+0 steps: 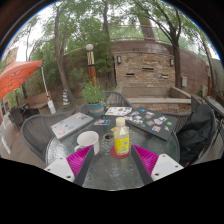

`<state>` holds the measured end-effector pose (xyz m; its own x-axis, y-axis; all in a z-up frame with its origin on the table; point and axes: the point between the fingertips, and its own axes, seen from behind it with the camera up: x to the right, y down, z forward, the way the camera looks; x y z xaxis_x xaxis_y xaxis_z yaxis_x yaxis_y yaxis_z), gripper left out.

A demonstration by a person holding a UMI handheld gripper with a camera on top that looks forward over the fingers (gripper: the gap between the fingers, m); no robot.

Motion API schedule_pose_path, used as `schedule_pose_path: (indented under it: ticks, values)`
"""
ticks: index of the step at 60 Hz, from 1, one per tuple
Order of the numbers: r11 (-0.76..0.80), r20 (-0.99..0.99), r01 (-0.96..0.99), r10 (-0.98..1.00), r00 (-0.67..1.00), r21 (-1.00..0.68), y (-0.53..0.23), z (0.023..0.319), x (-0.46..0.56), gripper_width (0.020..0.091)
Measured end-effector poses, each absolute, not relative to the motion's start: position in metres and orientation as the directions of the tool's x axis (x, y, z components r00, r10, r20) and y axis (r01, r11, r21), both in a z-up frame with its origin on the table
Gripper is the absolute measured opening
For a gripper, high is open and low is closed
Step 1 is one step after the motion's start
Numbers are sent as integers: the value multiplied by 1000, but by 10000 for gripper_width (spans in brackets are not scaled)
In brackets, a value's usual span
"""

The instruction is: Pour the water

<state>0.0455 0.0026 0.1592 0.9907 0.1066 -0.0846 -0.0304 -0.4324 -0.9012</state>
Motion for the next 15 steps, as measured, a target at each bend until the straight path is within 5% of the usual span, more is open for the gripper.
schedule_pose_path:
  ticks: [15]
  values:
    - [-429, 18, 4, -27, 999, -903, -127, 262, 29, 838]
